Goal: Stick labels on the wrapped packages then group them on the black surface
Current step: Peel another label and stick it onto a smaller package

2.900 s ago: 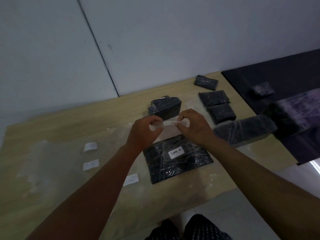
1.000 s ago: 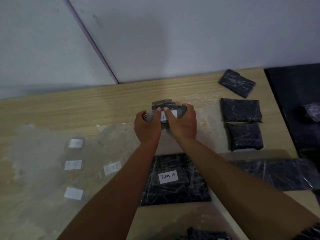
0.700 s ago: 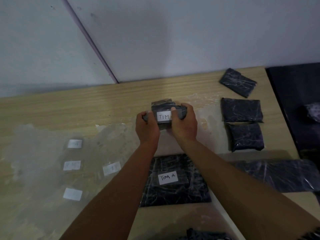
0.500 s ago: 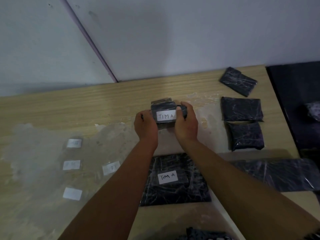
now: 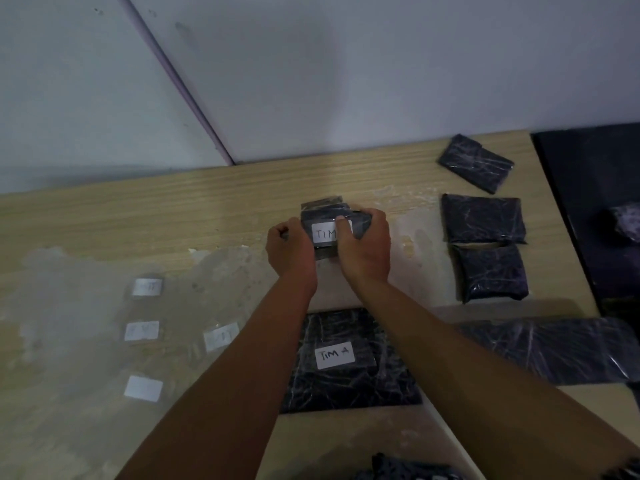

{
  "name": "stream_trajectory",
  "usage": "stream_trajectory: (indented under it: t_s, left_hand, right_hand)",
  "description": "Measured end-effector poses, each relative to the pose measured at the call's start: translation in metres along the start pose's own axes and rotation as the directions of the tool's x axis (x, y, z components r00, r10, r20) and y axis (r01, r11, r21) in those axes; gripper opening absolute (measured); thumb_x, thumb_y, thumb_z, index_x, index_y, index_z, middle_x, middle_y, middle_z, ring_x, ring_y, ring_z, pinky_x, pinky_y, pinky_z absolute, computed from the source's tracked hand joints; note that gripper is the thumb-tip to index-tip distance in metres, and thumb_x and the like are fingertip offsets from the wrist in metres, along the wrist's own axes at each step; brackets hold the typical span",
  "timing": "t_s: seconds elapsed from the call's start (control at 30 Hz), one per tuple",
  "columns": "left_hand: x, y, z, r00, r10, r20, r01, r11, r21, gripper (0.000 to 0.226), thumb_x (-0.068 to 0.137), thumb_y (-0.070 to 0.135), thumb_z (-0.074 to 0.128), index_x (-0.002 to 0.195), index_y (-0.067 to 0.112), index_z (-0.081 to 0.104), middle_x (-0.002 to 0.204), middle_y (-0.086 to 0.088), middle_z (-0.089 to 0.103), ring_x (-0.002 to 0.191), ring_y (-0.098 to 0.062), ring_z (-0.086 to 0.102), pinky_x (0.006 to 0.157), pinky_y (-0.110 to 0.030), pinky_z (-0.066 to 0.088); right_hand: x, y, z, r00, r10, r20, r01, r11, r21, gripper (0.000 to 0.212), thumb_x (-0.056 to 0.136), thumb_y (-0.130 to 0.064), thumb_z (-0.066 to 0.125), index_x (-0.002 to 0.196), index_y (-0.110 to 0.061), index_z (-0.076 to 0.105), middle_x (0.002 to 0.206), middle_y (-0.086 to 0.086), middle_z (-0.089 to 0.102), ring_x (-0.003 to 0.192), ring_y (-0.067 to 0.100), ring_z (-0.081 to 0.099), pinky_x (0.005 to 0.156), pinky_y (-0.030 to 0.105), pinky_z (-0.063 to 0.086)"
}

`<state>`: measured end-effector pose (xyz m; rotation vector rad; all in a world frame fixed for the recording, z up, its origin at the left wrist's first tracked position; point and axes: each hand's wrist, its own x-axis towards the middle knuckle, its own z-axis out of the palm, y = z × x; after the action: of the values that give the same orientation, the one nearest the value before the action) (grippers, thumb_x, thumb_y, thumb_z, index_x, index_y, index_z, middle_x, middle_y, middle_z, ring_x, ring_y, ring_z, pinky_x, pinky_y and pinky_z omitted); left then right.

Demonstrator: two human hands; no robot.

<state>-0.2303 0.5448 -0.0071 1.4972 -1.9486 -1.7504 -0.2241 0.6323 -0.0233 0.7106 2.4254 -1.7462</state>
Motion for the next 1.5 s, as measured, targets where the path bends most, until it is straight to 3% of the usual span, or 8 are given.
stream_trajectory:
  t_s: [0.27, 0.37, 0.53, 0.67, 0.77, 0.93, 1.23, 1.5]
  left_hand:
    - [0.004, 0.004, 0.005, 0.998, 0.013, -0.060, -0.009, 0.998, 0.063, 0.031, 0.095, 0.023, 0.043, 0.094, 0.001, 0.065, 0.089, -0.010, 0.063, 0.069, -0.019, 0.052, 0.057, -0.030, 0.035]
    - [0.003, 0.002, 0.003, 0.997, 0.050, -0.053, -0.045, 0.995, 0.088, 0.031, 0.095, 0.021, 0.041, 0.095, 0.004, 0.067, 0.089, -0.008, 0.062, 0.078, -0.024, 0.056, 0.062, -0.032, 0.039]
    - [-0.002, -0.009, -0.010, 0.987, 0.150, 0.066, -0.156, 0.982, 0.105, 0.034, 0.104, 0.028, 0.033, 0.117, 0.016, 0.062, 0.105, 0.001, 0.057, 0.095, -0.018, 0.053, 0.080, -0.031, 0.042]
    - [-0.001, -0.014, -0.023, 0.947, 0.215, 0.237, -0.250, 0.960, 0.128, 0.030, 0.099, 0.045, 0.048, 0.116, 0.022, 0.056, 0.099, 0.009, 0.057, 0.090, -0.008, 0.058, 0.069, -0.019, 0.043]
    - [-0.002, -0.017, -0.027, 0.916, 0.265, 0.300, -0.333, 0.921, 0.204, 0.051, 0.084, 0.054, 0.068, 0.123, 0.027, 0.050, 0.097, 0.020, 0.054, 0.082, 0.010, 0.053, 0.066, -0.006, 0.039]
    - [-0.002, -0.019, -0.023, 0.915, 0.314, 0.255, -0.370, 0.904, 0.216, 0.048, 0.087, 0.048, 0.067, 0.123, 0.021, 0.052, 0.105, 0.009, 0.059, 0.083, 0.003, 0.057, 0.065, -0.006, 0.041]
    - [0.009, -0.028, -0.023, 0.895, 0.352, 0.275, -0.406, 0.897, 0.174, 0.033, 0.104, 0.033, 0.040, 0.129, 0.012, 0.050, 0.107, -0.004, 0.060, 0.089, -0.016, 0.057, 0.067, -0.021, 0.042]
    - [0.010, -0.030, -0.027, 0.913, 0.305, 0.272, -0.336, 0.939, 0.073, 0.034, 0.106, 0.033, 0.028, 0.119, 0.019, 0.056, 0.111, -0.006, 0.062, 0.103, -0.022, 0.060, 0.086, -0.037, 0.051]
  right_hand:
    - [0.003, 0.008, -0.004, 0.995, -0.095, 0.019, 0.097, 0.992, -0.081, 0.011, 0.099, -0.040, 0.044, 0.105, -0.049, 0.039, 0.112, -0.010, 0.057, 0.106, 0.019, 0.055, 0.085, 0.039, 0.049]
    - [0.004, 0.009, -0.005, 0.996, -0.090, 0.018, 0.091, 0.990, -0.112, 0.010, 0.102, -0.038, 0.040, 0.108, -0.045, 0.042, 0.111, -0.011, 0.056, 0.105, 0.019, 0.055, 0.081, 0.036, 0.046]
    - [0.006, 0.011, -0.008, 0.995, -0.100, -0.009, 0.099, 0.989, -0.111, 0.028, 0.106, -0.033, 0.031, 0.117, -0.029, 0.056, 0.110, -0.003, 0.064, 0.100, 0.022, 0.059, 0.077, 0.033, 0.043]
    - [0.004, 0.012, -0.014, 0.994, -0.107, 0.030, 0.109, 0.987, -0.114, 0.030, 0.103, -0.043, 0.040, 0.126, -0.030, 0.053, 0.119, -0.006, 0.063, 0.107, 0.016, 0.059, 0.081, 0.028, 0.042]
    - [-0.002, 0.014, -0.016, 0.990, -0.102, 0.098, 0.115, 0.983, -0.140, 0.060, 0.087, -0.062, 0.060, 0.137, -0.037, 0.040, 0.130, -0.011, 0.056, 0.112, 0.008, 0.054, 0.088, 0.029, 0.047]
    - [-0.001, 0.014, -0.014, 0.989, -0.128, 0.070, 0.139, 0.974, -0.179, 0.057, 0.090, -0.060, 0.056, 0.138, -0.035, 0.040, 0.131, -0.007, 0.057, 0.116, 0.014, 0.056, 0.091, 0.034, 0.048]
    - [0.002, 0.014, -0.011, 0.980, -0.196, -0.019, 0.188, 0.960, -0.208, 0.036, 0.107, -0.034, 0.035, 0.139, -0.027, 0.050, 0.129, -0.001, 0.063, 0.113, 0.020, 0.058, 0.083, 0.026, 0.041]
    - [0.001, 0.013, -0.015, 0.990, -0.141, -0.030, 0.133, 0.975, -0.181, 0.036, 0.107, -0.038, 0.032, 0.134, -0.029, 0.055, 0.121, 0.000, 0.068, 0.110, 0.025, 0.061, 0.079, 0.027, 0.039]
